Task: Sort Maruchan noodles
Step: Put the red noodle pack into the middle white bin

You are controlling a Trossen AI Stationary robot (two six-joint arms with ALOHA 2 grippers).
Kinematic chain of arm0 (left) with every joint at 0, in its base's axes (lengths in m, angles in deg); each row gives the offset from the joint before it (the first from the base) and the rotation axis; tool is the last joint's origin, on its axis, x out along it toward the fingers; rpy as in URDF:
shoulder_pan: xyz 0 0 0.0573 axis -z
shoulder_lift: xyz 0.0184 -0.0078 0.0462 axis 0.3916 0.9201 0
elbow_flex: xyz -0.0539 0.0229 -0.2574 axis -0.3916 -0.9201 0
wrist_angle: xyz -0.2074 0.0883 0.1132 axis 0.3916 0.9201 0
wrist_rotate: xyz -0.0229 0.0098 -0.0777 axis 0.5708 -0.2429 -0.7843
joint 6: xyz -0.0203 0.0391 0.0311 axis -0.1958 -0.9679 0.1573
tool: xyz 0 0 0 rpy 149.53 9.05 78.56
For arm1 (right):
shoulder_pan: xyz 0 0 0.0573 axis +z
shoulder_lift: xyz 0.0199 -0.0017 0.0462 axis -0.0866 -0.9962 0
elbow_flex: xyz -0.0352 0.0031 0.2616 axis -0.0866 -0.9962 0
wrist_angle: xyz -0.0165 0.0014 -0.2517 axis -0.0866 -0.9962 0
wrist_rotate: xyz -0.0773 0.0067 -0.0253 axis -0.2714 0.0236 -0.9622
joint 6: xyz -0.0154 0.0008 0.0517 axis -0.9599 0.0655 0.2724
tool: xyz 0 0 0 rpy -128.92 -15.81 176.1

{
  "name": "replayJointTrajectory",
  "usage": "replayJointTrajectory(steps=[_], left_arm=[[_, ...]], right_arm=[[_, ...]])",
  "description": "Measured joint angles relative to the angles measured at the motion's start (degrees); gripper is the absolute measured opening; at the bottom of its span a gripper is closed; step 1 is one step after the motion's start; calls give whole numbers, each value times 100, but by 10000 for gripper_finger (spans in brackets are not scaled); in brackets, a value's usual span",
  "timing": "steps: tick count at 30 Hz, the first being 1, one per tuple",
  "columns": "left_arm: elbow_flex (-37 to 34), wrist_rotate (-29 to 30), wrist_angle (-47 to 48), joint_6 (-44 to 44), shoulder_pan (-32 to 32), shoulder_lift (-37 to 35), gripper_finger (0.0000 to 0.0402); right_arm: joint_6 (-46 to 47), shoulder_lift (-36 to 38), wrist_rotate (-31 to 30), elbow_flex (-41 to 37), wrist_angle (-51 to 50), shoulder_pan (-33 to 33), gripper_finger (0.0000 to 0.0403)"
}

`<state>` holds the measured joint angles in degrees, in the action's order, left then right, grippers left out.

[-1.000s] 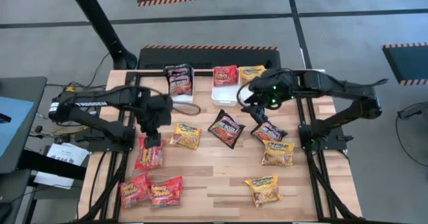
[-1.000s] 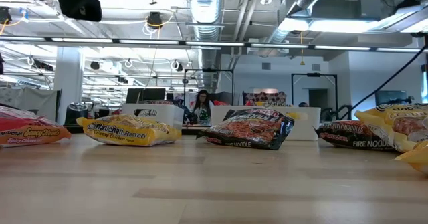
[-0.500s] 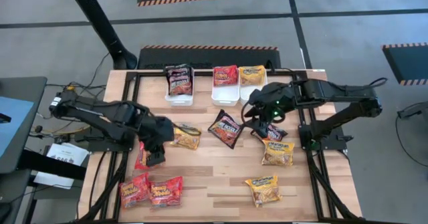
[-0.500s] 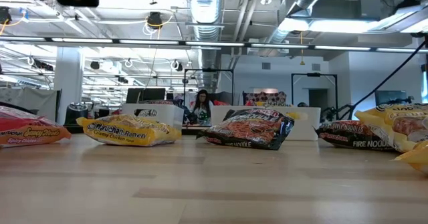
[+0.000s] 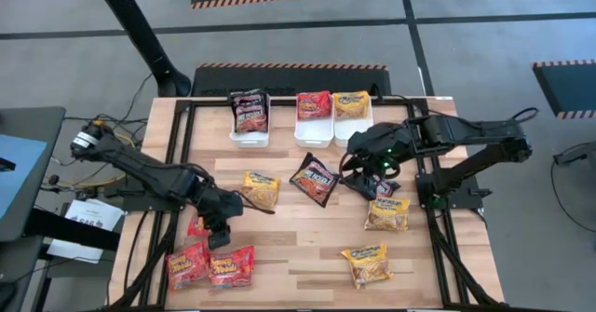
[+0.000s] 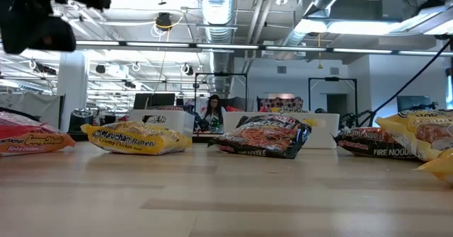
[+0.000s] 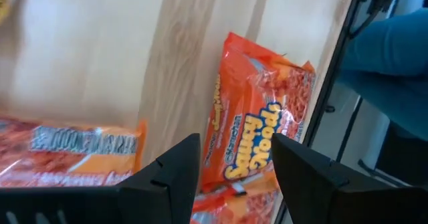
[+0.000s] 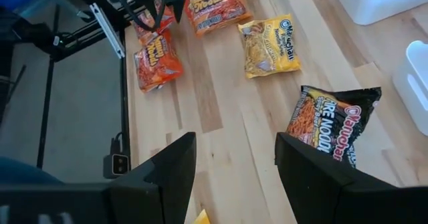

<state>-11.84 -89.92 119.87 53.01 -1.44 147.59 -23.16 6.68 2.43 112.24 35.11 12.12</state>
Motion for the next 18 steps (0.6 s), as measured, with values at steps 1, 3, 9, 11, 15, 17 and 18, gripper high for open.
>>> replayJointTrajectory(steps=[1, 3, 9, 11, 15, 17, 18], left_arm=[[-124, -14, -148, 31, 33, 0, 171], [-374, -105, -529, 135, 96, 0, 171], [-983, -212, -1472, 623, 248, 0, 171], [-1147, -265, -1705, 732, 283, 0, 171], [-1357, -359, -2044, 947, 397, 0, 171], [-1449, -359, -2203, 1043, 449, -2, 171], [-1507, -358, -2313, 1081, 475, -2, 171]], right_arm=[[31, -38, 0, 4, 15, -2, 228], [32, -74, 0, -3, -24, -2, 228], [33, -335, 1, -12, -98, -2, 228], [32, -440, 2, 8, -3, -4, 228], [32, -632, 9, 25, 11, -4, 228], [33, -735, 17, -14, -115, -4, 228], [34, -798, 20, -16, -112, -4, 228]])
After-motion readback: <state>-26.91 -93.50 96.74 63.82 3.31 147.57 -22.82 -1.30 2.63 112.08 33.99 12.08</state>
